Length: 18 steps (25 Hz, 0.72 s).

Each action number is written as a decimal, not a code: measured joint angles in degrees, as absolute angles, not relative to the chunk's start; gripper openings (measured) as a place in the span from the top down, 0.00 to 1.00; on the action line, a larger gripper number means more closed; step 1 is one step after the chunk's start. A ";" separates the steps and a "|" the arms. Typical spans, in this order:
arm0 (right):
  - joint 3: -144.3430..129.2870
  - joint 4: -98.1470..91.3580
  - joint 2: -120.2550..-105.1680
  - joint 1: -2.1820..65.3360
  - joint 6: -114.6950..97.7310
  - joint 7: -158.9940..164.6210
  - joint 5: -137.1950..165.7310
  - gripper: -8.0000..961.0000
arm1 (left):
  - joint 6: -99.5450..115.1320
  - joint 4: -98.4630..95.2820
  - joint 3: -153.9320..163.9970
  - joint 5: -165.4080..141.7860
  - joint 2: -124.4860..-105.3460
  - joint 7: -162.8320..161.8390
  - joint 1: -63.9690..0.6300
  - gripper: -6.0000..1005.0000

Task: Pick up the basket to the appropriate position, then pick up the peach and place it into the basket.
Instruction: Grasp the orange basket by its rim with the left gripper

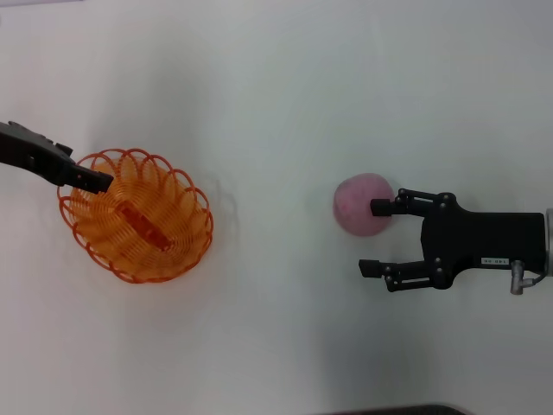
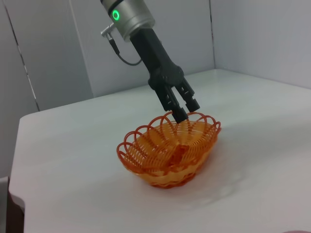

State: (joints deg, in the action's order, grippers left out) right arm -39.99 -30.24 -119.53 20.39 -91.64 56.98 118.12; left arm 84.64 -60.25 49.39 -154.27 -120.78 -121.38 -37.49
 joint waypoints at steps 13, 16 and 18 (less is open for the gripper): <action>-39.99 -30.24 -119.53 20.48 -91.42 57.12 118.12 0.03 | 80.31 -54.79 51.07 -159.13 -121.60 -121.73 -40.41 0.16; -39.99 -30.24 -119.53 20.48 -91.40 57.09 118.12 0.03 | 80.12 -54.77 51.09 -159.15 -121.62 -121.85 -40.44 0.16; -39.99 -30.24 -119.53 20.48 -91.40 57.03 118.12 0.03 | 80.08 -54.75 51.13 -159.17 -121.63 -121.87 -40.44 0.17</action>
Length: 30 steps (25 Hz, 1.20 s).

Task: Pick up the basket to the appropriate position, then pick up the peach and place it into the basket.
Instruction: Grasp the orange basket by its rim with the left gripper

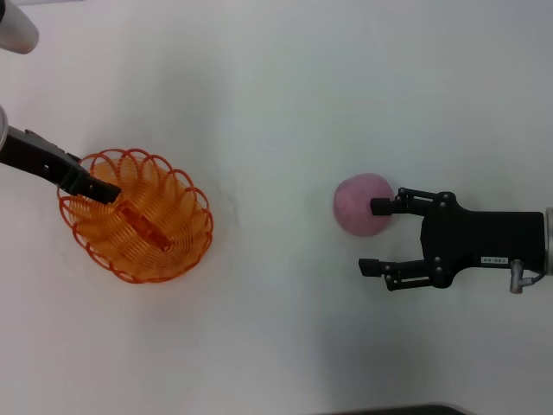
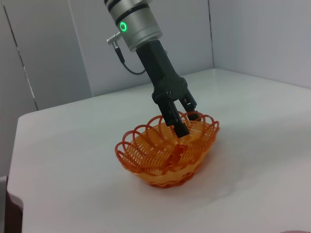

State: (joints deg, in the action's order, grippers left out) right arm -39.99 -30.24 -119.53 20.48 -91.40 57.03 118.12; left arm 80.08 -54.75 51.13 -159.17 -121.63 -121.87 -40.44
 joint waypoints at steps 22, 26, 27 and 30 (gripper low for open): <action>-39.99 -30.24 -119.53 20.48 -91.31 56.90 118.12 0.03 | 81.26 -55.11 53.27 -159.25 -121.73 -123.46 -40.61 0.78; -39.99 -30.24 -119.53 20.48 -91.25 56.82 118.13 0.03 | 81.27 -55.13 53.26 -159.25 -121.73 -123.61 -40.61 0.81; -39.99 -30.24 -119.53 20.48 -91.24 56.81 118.12 0.03 | 81.31 -55.16 53.26 -159.25 -121.73 -123.69 -40.61 0.82; -39.99 -30.23 -119.53 20.48 -91.03 56.79 118.12 0.03 | 81.58 -55.31 53.25 -159.26 -121.72 -124.02 -40.62 0.84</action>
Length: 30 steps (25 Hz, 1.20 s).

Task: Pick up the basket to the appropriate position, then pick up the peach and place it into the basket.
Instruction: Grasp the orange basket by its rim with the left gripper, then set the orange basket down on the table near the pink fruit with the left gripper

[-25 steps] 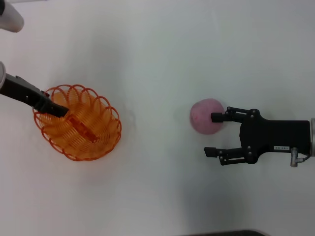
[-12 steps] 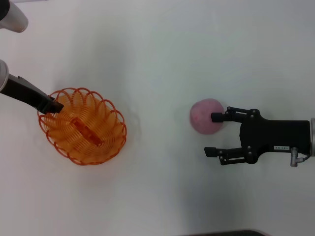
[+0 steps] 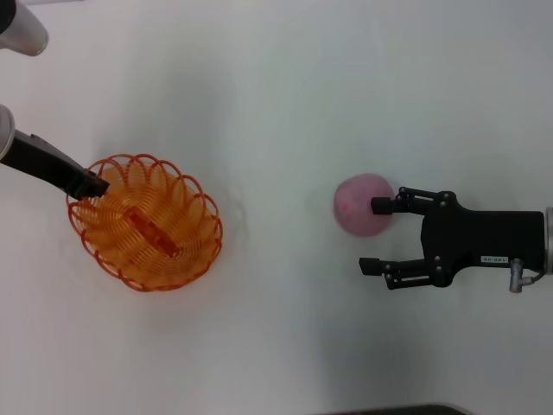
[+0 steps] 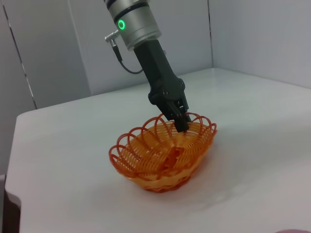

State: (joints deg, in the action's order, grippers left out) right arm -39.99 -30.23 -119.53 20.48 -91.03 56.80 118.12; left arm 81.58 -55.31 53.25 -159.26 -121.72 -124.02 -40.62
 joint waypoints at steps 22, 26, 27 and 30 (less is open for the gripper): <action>-39.99 -30.15 -119.53 20.50 -90.79 56.99 118.12 0.03 | 95.11 -42.80 35.37 -158.64 -112.82 -134.34 -50.17 0.92; -39.99 -30.15 -119.53 20.53 -91.07 57.02 118.12 0.03 | 95.43 -42.77 34.87 -158.59 -112.66 -135.13 -50.22 0.92; -39.99 -30.15 -119.53 20.55 -91.11 57.04 118.12 0.03 | 95.50 -42.76 34.85 -158.51 -112.71 -135.36 -50.22 0.92; -39.99 -30.15 -119.53 20.57 -91.17 57.07 118.12 0.03 | 95.87 -42.74 34.82 -157.60 -112.88 -135.99 -49.92 0.92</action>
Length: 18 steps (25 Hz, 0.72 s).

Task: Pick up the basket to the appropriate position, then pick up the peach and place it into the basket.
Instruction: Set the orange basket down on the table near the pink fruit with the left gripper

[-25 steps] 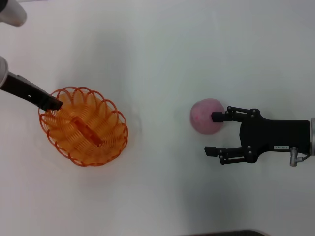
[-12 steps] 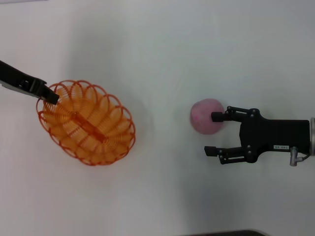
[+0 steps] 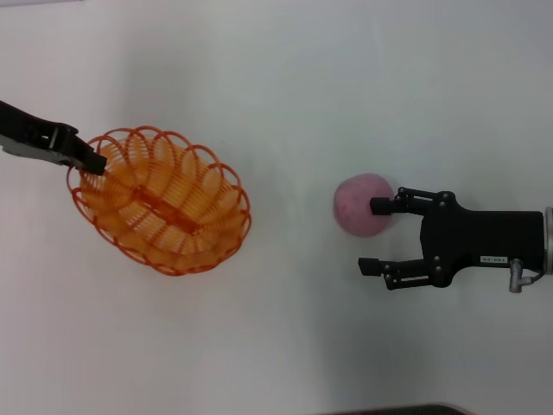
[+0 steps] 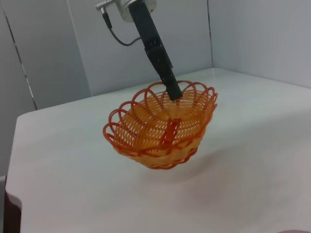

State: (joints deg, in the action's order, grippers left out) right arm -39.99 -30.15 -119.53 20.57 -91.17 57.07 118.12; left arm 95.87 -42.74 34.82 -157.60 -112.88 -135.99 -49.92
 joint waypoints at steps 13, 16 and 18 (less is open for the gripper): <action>-39.99 -30.15 -119.53 20.21 -91.16 57.13 118.12 0.03 | 95.23 -43.43 33.25 -148.14 -116.14 -139.99 -42.91 0.93; -39.97 -30.15 -119.53 20.08 -91.18 57.13 118.12 0.03 | 93.49 -44.20 33.17 -146.45 -117.50 -140.14 -40.72 0.93; -39.87 -30.15 -119.53 20.01 -91.19 57.13 118.12 0.03 | 92.61 -44.58 33.15 -144.97 -118.34 -140.20 -39.32 0.93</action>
State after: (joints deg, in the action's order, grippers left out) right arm -39.87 -30.15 -119.53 20.01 -91.19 57.13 118.12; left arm 92.61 -44.58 33.15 -144.97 -118.34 -140.20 -39.31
